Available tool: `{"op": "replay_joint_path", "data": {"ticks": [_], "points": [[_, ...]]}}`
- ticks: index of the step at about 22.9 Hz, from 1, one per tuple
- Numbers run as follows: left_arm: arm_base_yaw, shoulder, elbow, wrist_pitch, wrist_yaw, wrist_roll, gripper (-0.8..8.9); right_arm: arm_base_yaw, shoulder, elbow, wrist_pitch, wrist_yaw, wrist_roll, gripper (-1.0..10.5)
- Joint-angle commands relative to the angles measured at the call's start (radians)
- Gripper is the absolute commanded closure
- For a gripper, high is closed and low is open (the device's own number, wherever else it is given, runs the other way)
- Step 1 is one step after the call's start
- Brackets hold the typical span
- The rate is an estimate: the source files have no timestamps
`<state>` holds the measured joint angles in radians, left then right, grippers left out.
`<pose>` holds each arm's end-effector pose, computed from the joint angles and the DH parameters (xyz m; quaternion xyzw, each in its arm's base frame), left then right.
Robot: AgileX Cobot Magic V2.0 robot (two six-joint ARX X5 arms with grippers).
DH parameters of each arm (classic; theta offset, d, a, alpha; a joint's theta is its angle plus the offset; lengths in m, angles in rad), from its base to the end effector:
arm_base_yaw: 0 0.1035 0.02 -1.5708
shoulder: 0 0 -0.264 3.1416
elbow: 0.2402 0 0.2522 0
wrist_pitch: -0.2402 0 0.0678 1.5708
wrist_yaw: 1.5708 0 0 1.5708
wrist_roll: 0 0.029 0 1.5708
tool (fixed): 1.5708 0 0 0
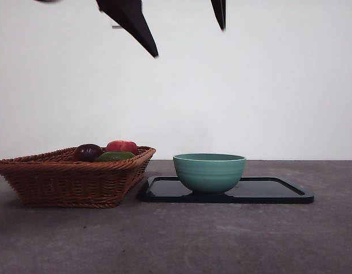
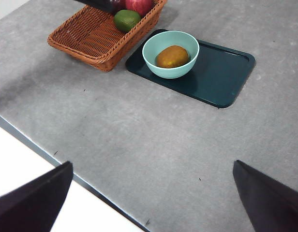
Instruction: Pick up the wifruite, put it on the bowl, pick up the plate, put it on desk
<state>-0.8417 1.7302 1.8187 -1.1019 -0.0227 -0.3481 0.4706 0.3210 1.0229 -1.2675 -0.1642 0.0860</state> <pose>0.2349 -0.2619 0.3634 0.0613 0.4943 -0.2666 0.8251 -0.0029 0.0039 0.3391 -0.0033 0.2884 0.2876 0.9133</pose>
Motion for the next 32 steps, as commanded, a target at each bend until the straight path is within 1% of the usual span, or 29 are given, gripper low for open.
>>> {"op": "replay_joint_path", "data": {"ticks": [1,4,7,10,13,15,22,27,29,32], "points": [[0.013,0.101,0.117,-0.028,0.000,0.037,1.56,0.005,0.002,0.010,0.011,-0.003,-0.001,3.3],[0.039,0.232,0.254,-0.074,0.001,0.069,1.56,0.005,0.002,0.010,0.011,-0.003,-0.001,3.3],[0.052,0.336,0.349,-0.071,0.001,0.120,1.56,0.005,0.002,0.010,0.011,-0.003,0.000,3.3],[0.056,0.413,0.380,-0.045,0.000,0.174,1.57,0.005,0.002,0.010,0.011,-0.003,0.000,3.3],[0.063,0.473,0.380,-0.026,0.000,0.191,1.57,0.005,0.002,0.010,0.011,-0.003,0.000,3.3],[0.064,0.510,0.380,-0.002,0.000,0.226,1.57,0.005,0.002,0.010,0.011,0.000,0.000,3.3],[0.071,0.573,0.380,0.089,0.000,0.228,1.61,0.005,0.002,0.010,0.010,0.001,0.005,3.3],[0.071,0.615,0.380,0.083,-0.001,0.224,1.63,0.005,0.002,0.010,0.010,0.001,0.007,3.3],[0.072,0.632,0.380,0.082,-0.001,0.224,1.73,0.005,0.002,0.010,0.010,0.001,0.007,3.3],[0.076,0.652,0.380,0.088,-0.009,0.228,2.30,0.005,0.002,0.010,0.010,0.001,0.007,3.3]]}}
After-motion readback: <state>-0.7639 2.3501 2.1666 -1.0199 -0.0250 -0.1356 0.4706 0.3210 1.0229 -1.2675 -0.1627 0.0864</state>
